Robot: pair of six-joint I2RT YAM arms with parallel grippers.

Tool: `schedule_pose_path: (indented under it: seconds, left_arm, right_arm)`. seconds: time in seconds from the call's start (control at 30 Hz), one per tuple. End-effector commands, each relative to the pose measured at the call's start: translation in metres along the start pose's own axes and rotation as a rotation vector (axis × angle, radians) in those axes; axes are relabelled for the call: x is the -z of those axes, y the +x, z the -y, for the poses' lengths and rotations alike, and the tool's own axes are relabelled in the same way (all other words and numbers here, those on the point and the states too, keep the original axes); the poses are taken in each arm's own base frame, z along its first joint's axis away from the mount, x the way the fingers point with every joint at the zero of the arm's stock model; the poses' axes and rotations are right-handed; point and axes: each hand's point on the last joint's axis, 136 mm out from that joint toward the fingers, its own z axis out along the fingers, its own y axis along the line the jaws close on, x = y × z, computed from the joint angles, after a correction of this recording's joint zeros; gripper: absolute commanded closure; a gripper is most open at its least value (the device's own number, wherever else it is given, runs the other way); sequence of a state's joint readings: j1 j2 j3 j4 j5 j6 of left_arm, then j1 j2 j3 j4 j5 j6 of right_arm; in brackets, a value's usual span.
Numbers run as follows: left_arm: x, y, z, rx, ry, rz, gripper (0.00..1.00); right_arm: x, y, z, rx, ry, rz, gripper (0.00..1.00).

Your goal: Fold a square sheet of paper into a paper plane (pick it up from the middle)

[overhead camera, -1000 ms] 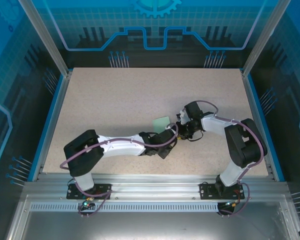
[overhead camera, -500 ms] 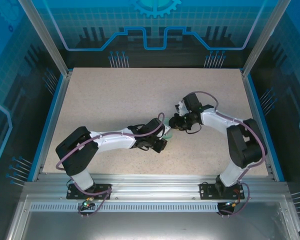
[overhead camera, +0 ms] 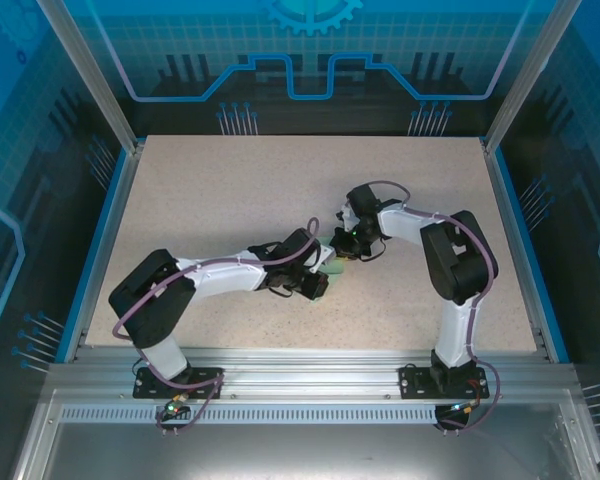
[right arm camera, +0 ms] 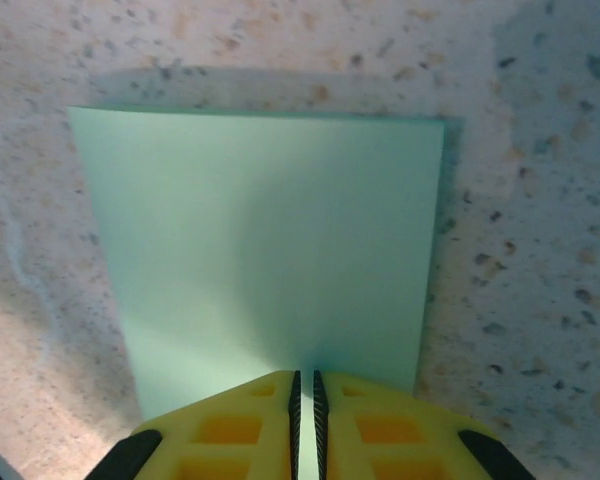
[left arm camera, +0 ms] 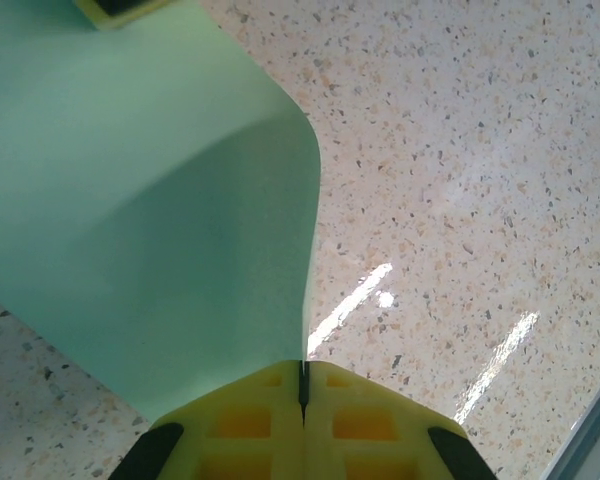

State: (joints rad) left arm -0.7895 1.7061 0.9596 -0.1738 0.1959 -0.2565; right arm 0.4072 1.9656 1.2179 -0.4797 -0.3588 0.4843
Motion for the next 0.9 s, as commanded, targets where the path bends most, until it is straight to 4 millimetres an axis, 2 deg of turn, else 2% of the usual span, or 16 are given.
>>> schedule_pose_path:
  seconds: [0.0,0.3,0.87]
  left_arm:
    - [0.004,-0.005,-0.002,0.032,0.044,0.005,1.0]
    - [0.004,-0.01,-0.019,0.09,0.05,-0.018,1.0]
    - [-0.003,0.003,-0.036,0.184,0.036,-0.043,0.97]
  right_arm:
    - [-0.006,0.008,0.003,0.027,0.041,-0.04,0.84]
    - [-0.008,0.009,0.001,0.03,0.039,-0.043,0.82]
    - [-0.008,0.011,-0.004,0.027,0.027,-0.05,0.8]
